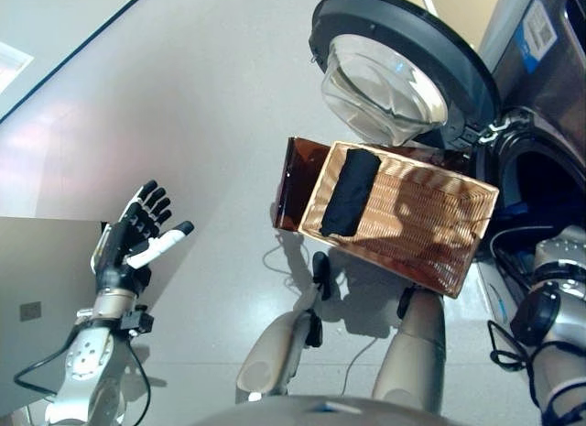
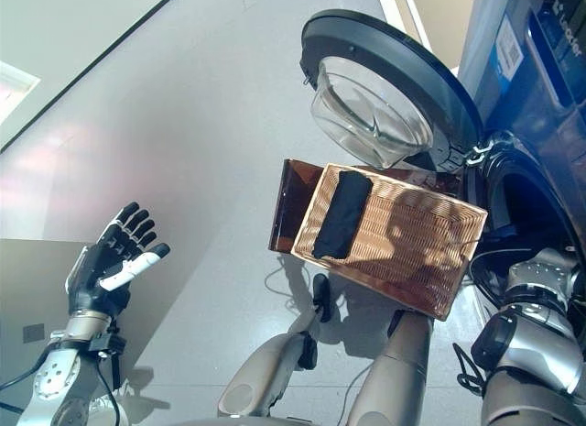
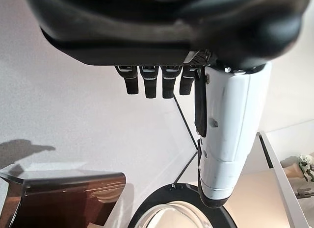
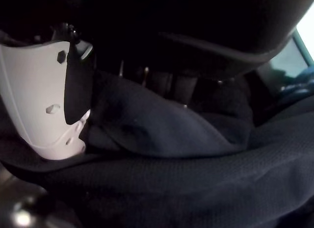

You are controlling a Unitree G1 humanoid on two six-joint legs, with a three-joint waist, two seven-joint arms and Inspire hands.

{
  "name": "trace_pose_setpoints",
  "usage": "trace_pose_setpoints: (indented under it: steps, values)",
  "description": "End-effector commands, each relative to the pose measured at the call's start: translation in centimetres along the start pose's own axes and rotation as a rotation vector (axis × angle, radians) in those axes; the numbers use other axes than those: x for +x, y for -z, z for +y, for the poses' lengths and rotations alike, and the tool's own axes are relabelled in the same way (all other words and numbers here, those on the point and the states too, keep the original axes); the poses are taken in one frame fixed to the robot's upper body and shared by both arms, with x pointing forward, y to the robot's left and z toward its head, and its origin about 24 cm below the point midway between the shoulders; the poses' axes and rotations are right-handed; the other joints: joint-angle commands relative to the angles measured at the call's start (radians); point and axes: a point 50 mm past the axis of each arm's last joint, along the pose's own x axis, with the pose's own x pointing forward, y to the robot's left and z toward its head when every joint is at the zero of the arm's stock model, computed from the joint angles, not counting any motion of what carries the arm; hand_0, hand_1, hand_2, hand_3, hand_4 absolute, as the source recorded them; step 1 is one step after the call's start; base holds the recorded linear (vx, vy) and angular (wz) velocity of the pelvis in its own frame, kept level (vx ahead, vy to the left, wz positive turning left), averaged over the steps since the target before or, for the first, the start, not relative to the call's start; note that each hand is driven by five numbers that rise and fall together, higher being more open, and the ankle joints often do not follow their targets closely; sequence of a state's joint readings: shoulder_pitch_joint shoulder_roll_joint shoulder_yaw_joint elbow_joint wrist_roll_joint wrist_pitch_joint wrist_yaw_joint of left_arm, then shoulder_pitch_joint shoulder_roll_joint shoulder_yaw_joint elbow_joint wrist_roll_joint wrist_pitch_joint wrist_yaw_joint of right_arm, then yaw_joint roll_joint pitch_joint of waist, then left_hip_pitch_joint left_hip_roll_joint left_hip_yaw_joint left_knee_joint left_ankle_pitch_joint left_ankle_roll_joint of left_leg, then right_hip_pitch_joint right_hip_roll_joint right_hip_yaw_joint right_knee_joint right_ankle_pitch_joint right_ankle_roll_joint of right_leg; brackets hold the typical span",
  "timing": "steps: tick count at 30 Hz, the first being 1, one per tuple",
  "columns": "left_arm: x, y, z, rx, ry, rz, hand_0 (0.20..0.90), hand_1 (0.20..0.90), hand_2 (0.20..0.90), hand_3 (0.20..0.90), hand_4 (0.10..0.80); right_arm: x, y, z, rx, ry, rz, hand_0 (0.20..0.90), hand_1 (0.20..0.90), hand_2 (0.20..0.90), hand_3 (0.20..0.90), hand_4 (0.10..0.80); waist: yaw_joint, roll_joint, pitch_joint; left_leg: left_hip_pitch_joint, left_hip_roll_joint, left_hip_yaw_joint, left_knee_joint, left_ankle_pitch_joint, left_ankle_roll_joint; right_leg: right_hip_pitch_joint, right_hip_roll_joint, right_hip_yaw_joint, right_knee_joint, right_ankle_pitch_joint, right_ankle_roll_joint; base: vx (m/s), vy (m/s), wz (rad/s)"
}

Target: Pick up the clothes and place them into the washing machine

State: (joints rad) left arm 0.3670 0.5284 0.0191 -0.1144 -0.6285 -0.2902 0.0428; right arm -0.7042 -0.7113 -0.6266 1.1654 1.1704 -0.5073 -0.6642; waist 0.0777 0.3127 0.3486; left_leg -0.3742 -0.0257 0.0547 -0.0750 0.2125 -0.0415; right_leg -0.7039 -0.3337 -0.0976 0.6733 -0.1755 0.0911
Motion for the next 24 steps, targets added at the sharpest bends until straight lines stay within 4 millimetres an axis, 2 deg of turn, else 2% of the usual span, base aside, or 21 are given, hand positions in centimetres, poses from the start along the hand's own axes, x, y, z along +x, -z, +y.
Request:
trace_pose_setpoints:
  steps: [1,4,9,10,11,13,15,17,24]
  values:
    - [0.5,-2.9,1.3,-0.017,-0.066,-0.189,0.9,0.9,0.9,0.9,0.8,0.7,-8.6,3.2,0.102,-0.109,-0.335,0.2,0.2,0.2,0.2,0.3,-0.022,0.023,-0.058,0.035,0.111,-0.05,-0.012,-0.033,-0.131,0.052,-0.028,0.072,-0.078,0.074,0.114,0.011,0.001,0.03]
    - [0.2,-2.9,1.5,-0.014,-0.079,-0.188,0.9,0.9,0.9,0.9,0.8,0.7,-10.1,3.4,0.12,-0.115,-0.39,0.2,0.2,0.2,0.2,0.3,-0.027,0.017,-0.06,0.037,0.109,-0.05,-0.012,-0.04,-0.131,0.051,-0.03,0.072,-0.076,0.07,0.116,0.0,0.0,0.0]
    - [0.2,-2.8,1.3,-0.019,-0.07,-0.186,0.9,0.9,0.9,0.9,0.8,0.1,-9.6,4.2,0.063,-0.196,-0.406,0.2,0.2,0.2,0.2,0.3,-0.024,0.011,-0.062,0.037,0.112,-0.045,-0.012,-0.042,-0.126,0.047,-0.024,0.075,-0.09,0.088,0.117,0.0,0.0,0.0]
    - [0.1,-2.7,1.4,-0.019,-0.073,-0.186,0.9,0.9,0.9,0.9,0.8,0.1,-9.6,4.2,0.063,-0.2,-0.403,0.313,0.313,0.313,0.313,0.38,-0.024,0.01,-0.062,0.037,0.112,-0.043,-0.012,-0.042,-0.126,0.046,-0.024,0.077,-0.09,0.089,0.117,0.007,0.012,-0.04]
    - [0.2,-2.8,1.3,-0.017,-0.066,-0.189,0.9,0.9,0.9,0.9,0.8,0.0,-9.0,4.3,0.033,-0.226,-0.39,0.9,0.9,0.9,0.9,0.8,-0.023,0.011,-0.06,0.038,0.113,-0.042,-0.012,-0.041,-0.125,0.042,-0.024,0.078,-0.09,0.089,0.117,-0.006,0.007,-0.05]
    - [0.3,-2.9,1.2,-0.016,-0.056,-0.194,0.9,0.9,0.9,0.9,0.8,-0.3,-8.3,4.6,0.014,-0.27,-0.371,0.9,0.9,0.9,0.9,0.8,-0.022,0.011,-0.058,0.037,0.113,-0.04,-0.012,-0.04,-0.124,0.04,-0.025,0.081,-0.089,0.091,0.117,-0.013,0.007,-0.04]
    - [0.3,-2.9,1.2,-0.021,-0.064,-0.201,0.9,0.9,0.9,0.9,0.8,-1.0,-6.6,4.8,-0.035,-0.357,-0.339,0.9,0.9,0.9,0.9,0.8,-0.021,0.011,-0.052,0.036,0.112,-0.036,-0.012,-0.037,-0.123,0.034,-0.025,0.083,-0.088,0.094,0.117,-0.009,0.003,-0.02]
    - [0.3,-2.8,1.2,-0.026,-0.071,-0.201,0.9,0.9,0.9,0.9,0.8,-1.2,-6.0,4.6,-0.045,-0.38,-0.335,0.9,0.9,0.9,0.9,0.8,-0.024,0.009,-0.05,0.036,0.113,-0.035,-0.012,-0.036,-0.123,0.033,-0.025,0.084,-0.087,0.095,0.116,0.0,0.0,0.0]
    - [0.1,-2.7,1.1,-0.037,-0.061,-0.201,0.9,0.9,0.9,0.9,0.8,-2.1,-2.2,2.7,-0.17,-0.513,-0.254,0.9,0.9,0.9,0.9,0.8,-0.024,-0.008,-0.042,0.044,0.109,-0.044,-0.012,-0.035,-0.123,0.046,-0.025,0.081,-0.082,0.09,0.114,0.002,-0.005,0.01]
